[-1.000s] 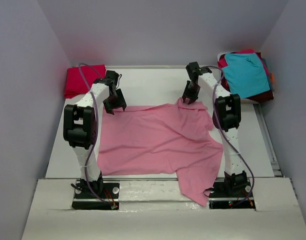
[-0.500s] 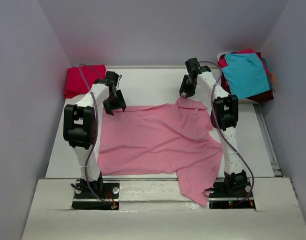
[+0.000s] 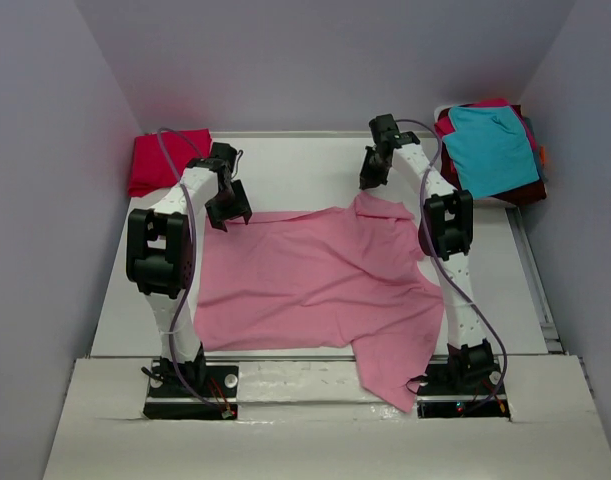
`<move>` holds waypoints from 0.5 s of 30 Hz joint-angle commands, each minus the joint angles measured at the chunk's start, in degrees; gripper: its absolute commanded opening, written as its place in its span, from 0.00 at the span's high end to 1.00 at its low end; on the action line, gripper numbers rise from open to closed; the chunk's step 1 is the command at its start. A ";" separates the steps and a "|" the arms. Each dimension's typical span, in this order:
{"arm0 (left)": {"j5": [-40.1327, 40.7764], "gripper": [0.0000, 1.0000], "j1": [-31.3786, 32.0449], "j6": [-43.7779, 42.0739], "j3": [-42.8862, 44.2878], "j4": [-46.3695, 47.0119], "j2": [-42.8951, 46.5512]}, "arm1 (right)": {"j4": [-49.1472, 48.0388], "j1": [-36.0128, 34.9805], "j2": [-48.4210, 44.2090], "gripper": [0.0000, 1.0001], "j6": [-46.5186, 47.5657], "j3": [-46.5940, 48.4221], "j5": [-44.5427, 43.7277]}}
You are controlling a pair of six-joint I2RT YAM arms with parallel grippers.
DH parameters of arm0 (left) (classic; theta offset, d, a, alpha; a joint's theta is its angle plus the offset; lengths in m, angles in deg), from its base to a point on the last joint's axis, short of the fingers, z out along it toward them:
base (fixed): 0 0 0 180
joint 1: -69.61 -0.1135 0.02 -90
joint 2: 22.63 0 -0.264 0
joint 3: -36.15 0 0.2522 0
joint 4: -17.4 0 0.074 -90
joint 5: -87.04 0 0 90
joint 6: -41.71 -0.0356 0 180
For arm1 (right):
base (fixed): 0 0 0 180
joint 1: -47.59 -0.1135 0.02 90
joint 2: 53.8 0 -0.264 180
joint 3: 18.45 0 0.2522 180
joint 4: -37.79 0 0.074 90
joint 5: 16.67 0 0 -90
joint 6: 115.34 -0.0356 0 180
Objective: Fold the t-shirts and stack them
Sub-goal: Flatten the tshirt out
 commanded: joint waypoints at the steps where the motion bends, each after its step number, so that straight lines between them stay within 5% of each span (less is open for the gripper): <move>1: 0.19 0.34 -0.16 -0.89 0.32 -1.66 2.02 | -0.51 0.37 -1.36 0.87 0.79 0.28 0.17; 6: 0.19 0.34 -0.16 -0.89 0.23 -1.48 1.84 | 1.43 0.37 -2.50 0.83 0.88 0.02 -0.98; 11: 0.10 0.34 -0.16 -0.80 -0.12 -1.22 1.93 | 4.67 0.37 -3.56 0.61 0.62 -0.33 -3.79; 15: 0.10 0.34 -0.16 -0.71 -0.21 -1.04 1.75 | 4.69 0.37 -4.44 0.59 0.71 -2.18 -3.79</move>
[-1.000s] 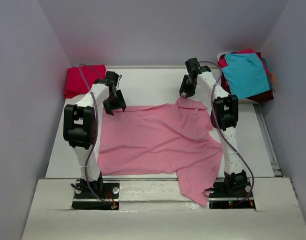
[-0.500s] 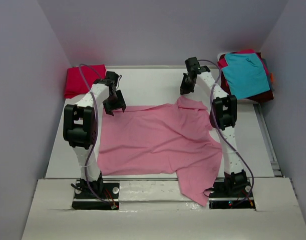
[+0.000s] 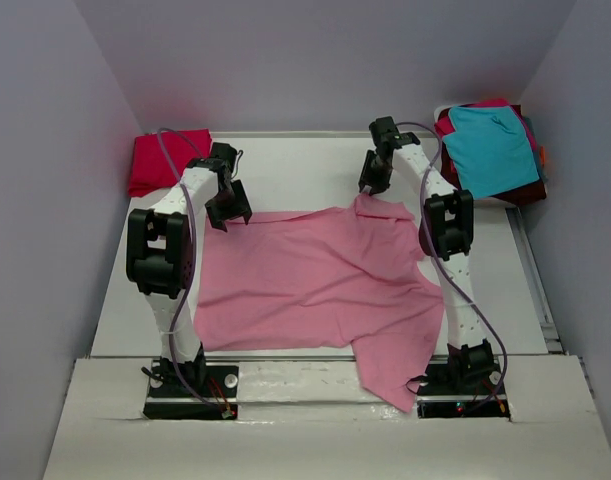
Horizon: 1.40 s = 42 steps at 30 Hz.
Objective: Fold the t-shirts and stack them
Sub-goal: Flatten the tshirt out
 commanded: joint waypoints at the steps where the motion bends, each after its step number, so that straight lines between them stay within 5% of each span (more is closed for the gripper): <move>1: 0.04 0.34 -0.16 -0.71 -0.28 -1.02 1.67 | 1.67 0.37 -4.42 0.59 0.31 -2.40 -1.61; 5: 0.03 0.34 -0.16 -0.71 0.07 -1.02 1.40 | 1.84 0.37 -4.33 0.61 0.31 -3.28 -1.52; 10: 0.03 0.34 -0.16 -0.71 0.16 -1.11 1.14 | 1.31 0.37 -4.16 0.86 0.23 -3.37 -0.64; 12: 0.12 0.34 -0.16 -0.80 -0.01 -1.20 1.05 | 1.40 0.37 -3.98 0.89 0.23 -3.11 -0.46; 42: 0.04 0.34 0.37 -0.71 -2.39 0.56 0.26 | -8.26 0.37 -8.99 0.93 8.04 -0.47 7.01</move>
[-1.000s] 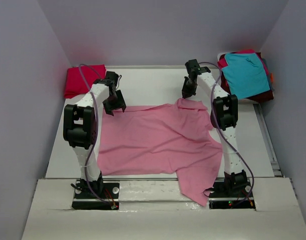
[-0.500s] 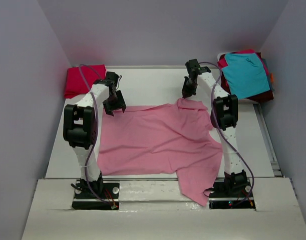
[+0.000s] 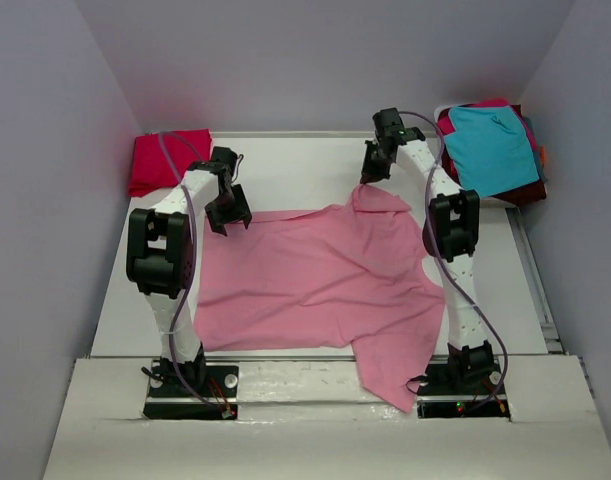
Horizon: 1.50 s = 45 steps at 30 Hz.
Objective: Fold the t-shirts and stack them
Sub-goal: Flatten the tshirt out
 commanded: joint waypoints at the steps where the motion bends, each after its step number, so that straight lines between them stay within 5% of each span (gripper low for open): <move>1: 0.12 0.34 0.35 -0.71 -0.25 -0.14 0.19 | -4.94 0.09 -6.10 0.93 3.00 1.30 2.53; 45: -1.28 0.35 0.88 -1.59 0.37 -1.55 0.90 | -6.18 -2.11 0.75 0.86 11.44 2.62 17.13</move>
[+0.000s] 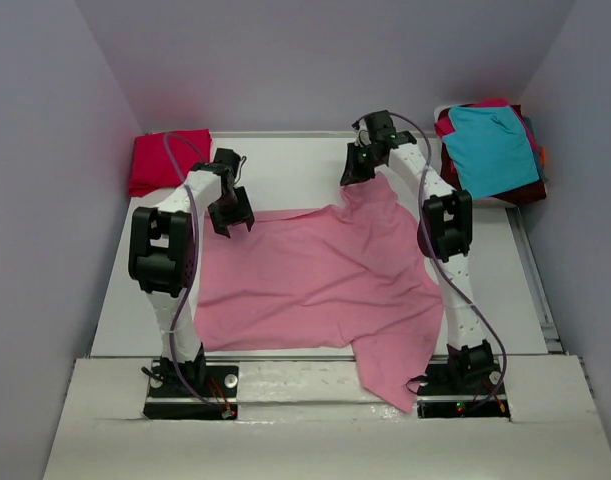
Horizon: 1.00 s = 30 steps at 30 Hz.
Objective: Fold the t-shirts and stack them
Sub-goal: Flatten the tshirt out
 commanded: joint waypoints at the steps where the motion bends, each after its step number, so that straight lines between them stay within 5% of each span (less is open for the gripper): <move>1: 0.01 0.35 0.35 -1.09 0.37 -1.37 2.03 | -0.73 -0.65 -0.32 0.84 1.51 1.81 -0.04; 5: 0.01 0.35 0.35 -1.09 0.02 -1.20 2.47 | -0.56 -0.65 -1.46 0.58 0.81 1.46 -4.17; 11: 0.09 0.35 0.35 -0.91 -1.03 -0.85 3.09 | -1.08 -0.65 -8.30 0.39 -3.13 -5.21 -14.53; 19: -0.35 0.35 0.35 -0.56 -3.49 1.17 3.88 | -4.60 -0.65 -20.62 0.39 -9.73 -22.09 -22.79; 30: 0.18 0.35 0.35 -1.18 -2.53 0.04 4.05 | 3.75 -0.65 -11.40 0.50 -11.75 -13.05 -23.77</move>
